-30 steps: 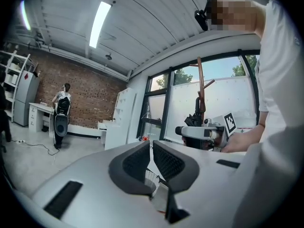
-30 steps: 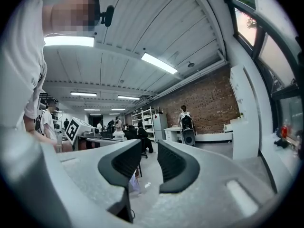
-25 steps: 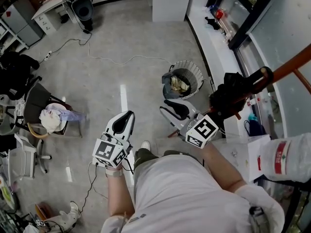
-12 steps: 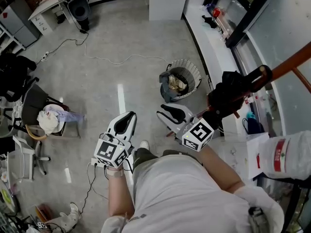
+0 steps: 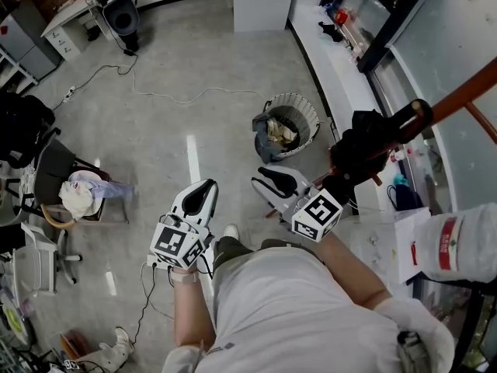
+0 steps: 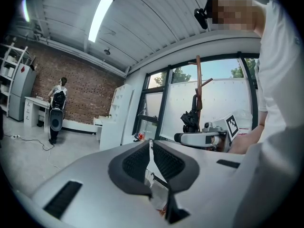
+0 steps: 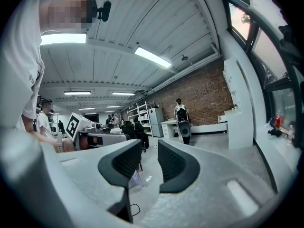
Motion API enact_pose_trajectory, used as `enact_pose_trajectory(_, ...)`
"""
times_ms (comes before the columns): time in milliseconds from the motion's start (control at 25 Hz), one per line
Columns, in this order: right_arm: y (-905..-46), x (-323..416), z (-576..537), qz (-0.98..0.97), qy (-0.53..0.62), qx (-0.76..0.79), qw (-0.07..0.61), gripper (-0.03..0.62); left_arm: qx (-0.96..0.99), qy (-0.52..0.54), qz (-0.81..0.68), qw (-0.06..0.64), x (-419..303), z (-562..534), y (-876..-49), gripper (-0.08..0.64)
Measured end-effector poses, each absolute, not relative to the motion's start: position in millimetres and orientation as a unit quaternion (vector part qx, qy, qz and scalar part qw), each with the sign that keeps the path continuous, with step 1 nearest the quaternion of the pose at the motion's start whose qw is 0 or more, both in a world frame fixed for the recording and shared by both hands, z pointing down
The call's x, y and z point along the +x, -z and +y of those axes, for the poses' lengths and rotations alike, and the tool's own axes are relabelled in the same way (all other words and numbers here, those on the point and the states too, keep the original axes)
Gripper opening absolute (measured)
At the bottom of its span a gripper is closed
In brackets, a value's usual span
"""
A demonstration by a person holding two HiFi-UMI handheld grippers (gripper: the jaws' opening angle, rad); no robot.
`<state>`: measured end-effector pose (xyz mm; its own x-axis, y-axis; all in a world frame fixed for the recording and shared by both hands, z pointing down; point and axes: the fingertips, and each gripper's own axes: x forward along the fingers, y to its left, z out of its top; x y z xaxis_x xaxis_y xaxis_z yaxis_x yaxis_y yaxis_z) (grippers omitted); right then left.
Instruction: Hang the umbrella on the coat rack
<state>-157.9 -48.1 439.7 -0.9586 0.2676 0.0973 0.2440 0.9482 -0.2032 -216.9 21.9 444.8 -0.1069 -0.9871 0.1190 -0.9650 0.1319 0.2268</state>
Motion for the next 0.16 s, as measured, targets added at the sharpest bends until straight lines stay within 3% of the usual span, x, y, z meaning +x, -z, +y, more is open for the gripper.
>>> enact_pose_trajectory(160, -440.3, -157.1, -50.7, -0.986, -0.099, -0.122, 0.063, 0.11, 0.66, 0.046, -0.74, 0.122, -215.3, 19.5, -446.0, 0.003)
